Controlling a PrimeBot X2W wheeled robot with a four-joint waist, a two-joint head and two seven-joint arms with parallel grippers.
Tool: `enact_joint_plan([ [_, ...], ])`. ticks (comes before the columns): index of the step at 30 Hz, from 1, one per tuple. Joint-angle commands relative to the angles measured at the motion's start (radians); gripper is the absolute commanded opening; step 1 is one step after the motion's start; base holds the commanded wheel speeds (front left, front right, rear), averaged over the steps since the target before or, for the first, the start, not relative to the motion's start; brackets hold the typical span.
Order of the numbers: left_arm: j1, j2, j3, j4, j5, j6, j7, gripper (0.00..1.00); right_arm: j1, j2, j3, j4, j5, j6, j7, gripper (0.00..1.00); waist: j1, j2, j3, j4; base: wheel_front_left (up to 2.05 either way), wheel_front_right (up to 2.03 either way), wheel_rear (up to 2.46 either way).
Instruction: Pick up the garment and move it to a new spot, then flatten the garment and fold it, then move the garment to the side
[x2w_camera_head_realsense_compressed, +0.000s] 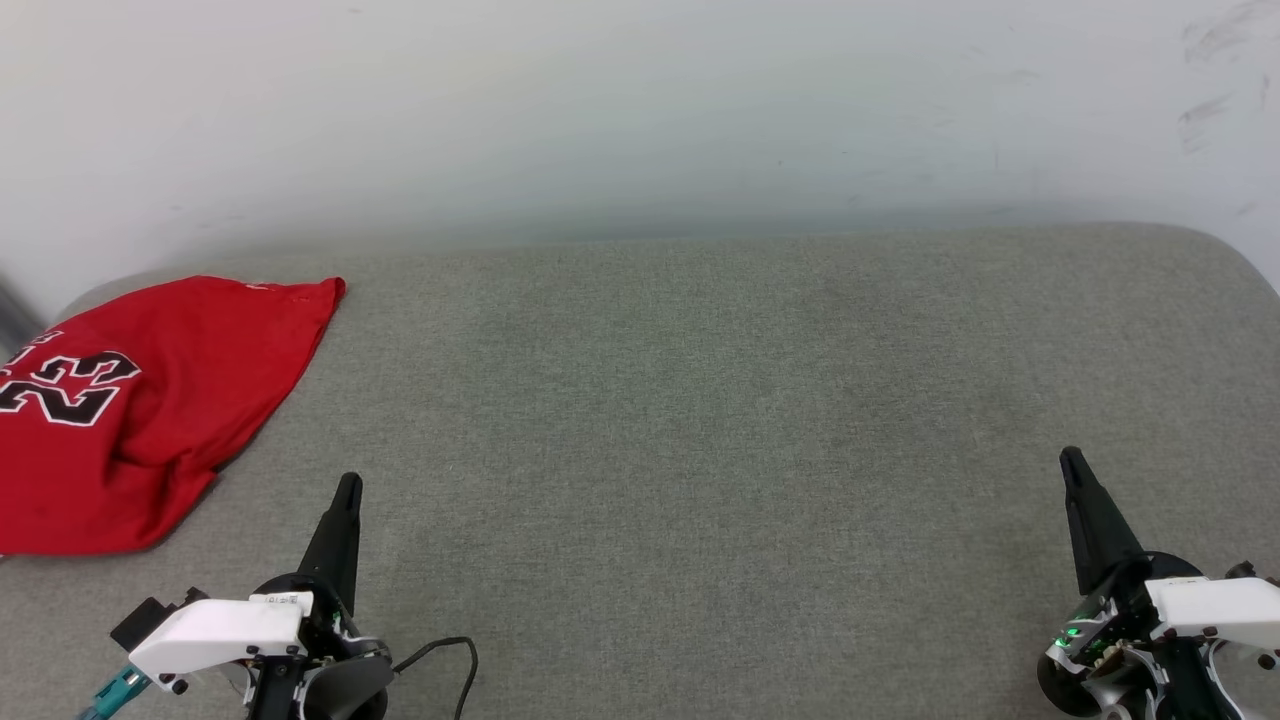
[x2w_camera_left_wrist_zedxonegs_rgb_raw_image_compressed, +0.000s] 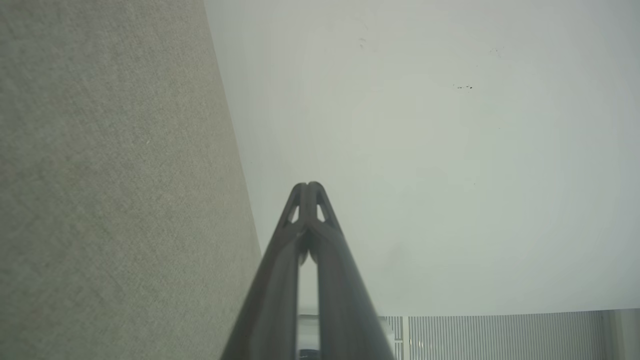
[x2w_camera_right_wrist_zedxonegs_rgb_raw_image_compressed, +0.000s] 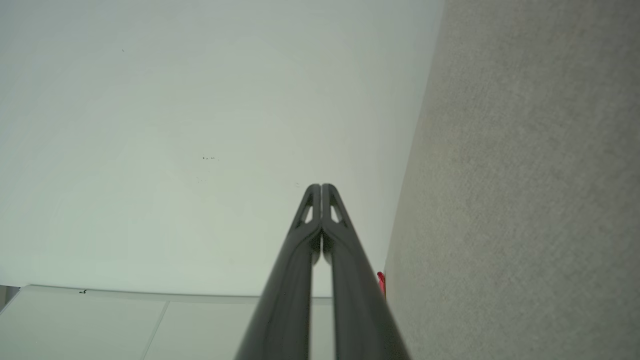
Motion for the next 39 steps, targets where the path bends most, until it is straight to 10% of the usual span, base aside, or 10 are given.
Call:
enact_joint_plan([
  [1, -0.007, 0.000, 0.001, 0.000, 0.000, -0.004, 0.002, 0.00, -0.009, 0.003, 0.001, 0.000, 0.003, 0.000, 0.001, 0.00, 0.0000, -0.0001, 0.000, 0.000, 0.00, 0.00, 0.00],
  [33, -0.007, 0.000, 0.001, 0.000, 0.000, -0.004, 0.002, 0.00, -0.009, 0.003, 0.001, 0.000, 0.003, 0.000, 0.001, 0.00, 0.0000, -0.0001, 0.000, 0.000, 0.00, 0.00, 0.00],
  [34, 0.001, 0.000, 0.000, 0.003, 0.000, 0.000, 0.000, 1.00, 0.002, 0.000, 0.000, 0.002, 0.000, 0.000, 0.000, 1.00, 0.0000, -0.0001, 0.000, 0.000, 0.00, 0.00, 0.00],
  [39, 0.030, -0.004, -0.010, 0.026, 0.003, 0.001, -0.010, 1.00, 0.030, 0.001, 0.008, 0.023, -0.005, 0.000, -0.009, 1.00, 0.0000, -0.0001, 0.001, 0.000, 0.00, 0.00, 0.00],
])
